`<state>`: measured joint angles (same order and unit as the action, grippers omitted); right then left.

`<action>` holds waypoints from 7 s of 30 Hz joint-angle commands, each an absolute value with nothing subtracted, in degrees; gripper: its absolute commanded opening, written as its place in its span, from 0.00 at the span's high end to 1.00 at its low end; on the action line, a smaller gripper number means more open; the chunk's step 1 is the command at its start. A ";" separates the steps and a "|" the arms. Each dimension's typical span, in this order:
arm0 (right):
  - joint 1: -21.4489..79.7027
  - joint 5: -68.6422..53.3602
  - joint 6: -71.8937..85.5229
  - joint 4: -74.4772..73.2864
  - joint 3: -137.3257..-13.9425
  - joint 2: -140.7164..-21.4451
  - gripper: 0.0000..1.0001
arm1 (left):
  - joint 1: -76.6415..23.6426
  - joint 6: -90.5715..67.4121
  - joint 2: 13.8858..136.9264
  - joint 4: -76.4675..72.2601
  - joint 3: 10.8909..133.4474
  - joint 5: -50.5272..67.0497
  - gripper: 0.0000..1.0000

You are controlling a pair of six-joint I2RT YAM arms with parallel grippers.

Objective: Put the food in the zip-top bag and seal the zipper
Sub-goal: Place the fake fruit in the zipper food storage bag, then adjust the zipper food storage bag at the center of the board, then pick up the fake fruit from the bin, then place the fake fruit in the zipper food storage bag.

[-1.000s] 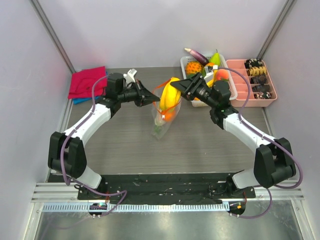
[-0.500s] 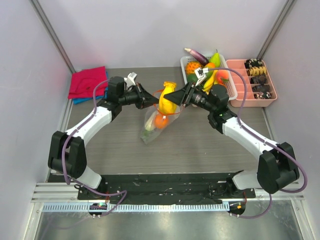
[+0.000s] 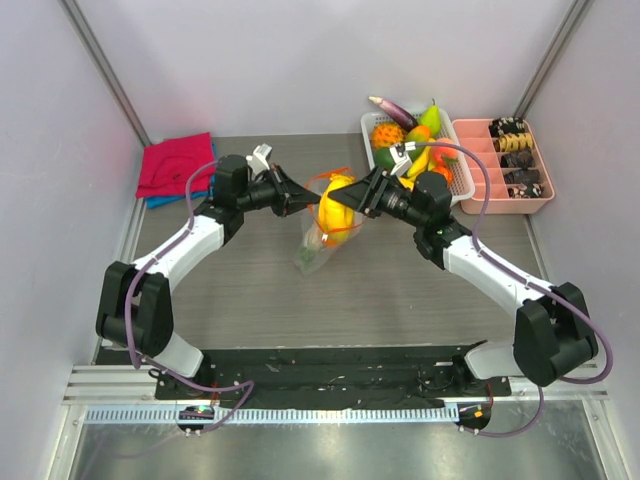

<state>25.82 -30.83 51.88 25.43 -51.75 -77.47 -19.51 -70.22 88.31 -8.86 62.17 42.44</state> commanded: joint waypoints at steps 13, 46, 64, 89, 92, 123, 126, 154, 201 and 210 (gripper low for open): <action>26.28 -32.53 26.74 -5.52 -69.69 -75.15 0.08 | -19.07 -72.51 85.78 -15.47 61.00 43.77 1.00; 15.22 -33.39 26.72 -24.79 -71.45 -84.82 0.82 | -18.72 -62.41 82.37 -5.45 62.67 46.06 1.00; 16.61 -39.54 34.89 -15.29 -63.37 -84.89 0.70 | -18.72 -61.00 80.68 -2.73 62.49 45.09 1.00; 22.24 -41.23 40.45 -10.45 -67.84 -79.89 0.99 | -28.92 -9.83 85.07 57.39 88.68 15.64 1.00; 21.89 -39.90 34.90 -14.23 -71.09 -82.26 0.81 | -28.57 -11.42 88.15 58.01 90.60 16.52 1.00; 7.03 -21.36 -10.36 -18.46 -115.57 -124.97 0.11 | -27.07 -13.53 90.97 56.07 93.08 21.44 1.00; 7.64 -20.57 -11.42 -18.98 -116.72 -127.26 0.10 | -27.07 -13.62 91.23 55.99 93.16 21.62 1.00; 3.51 -31.64 -7.29 -22.14 -115.22 -129.64 0.21 | -27.07 -13.97 91.23 55.64 92.02 22.59 1.00; 23.54 -52.04 -44.00 -52.52 -98.00 -83.32 0.96 | -30.06 -14.41 88.95 55.02 95.19 31.64 1.00; 32.16 -40.62 -66.87 -58.10 -97.21 -83.41 0.96 | -32.17 -13.10 88.77 54.93 94.83 31.29 1.00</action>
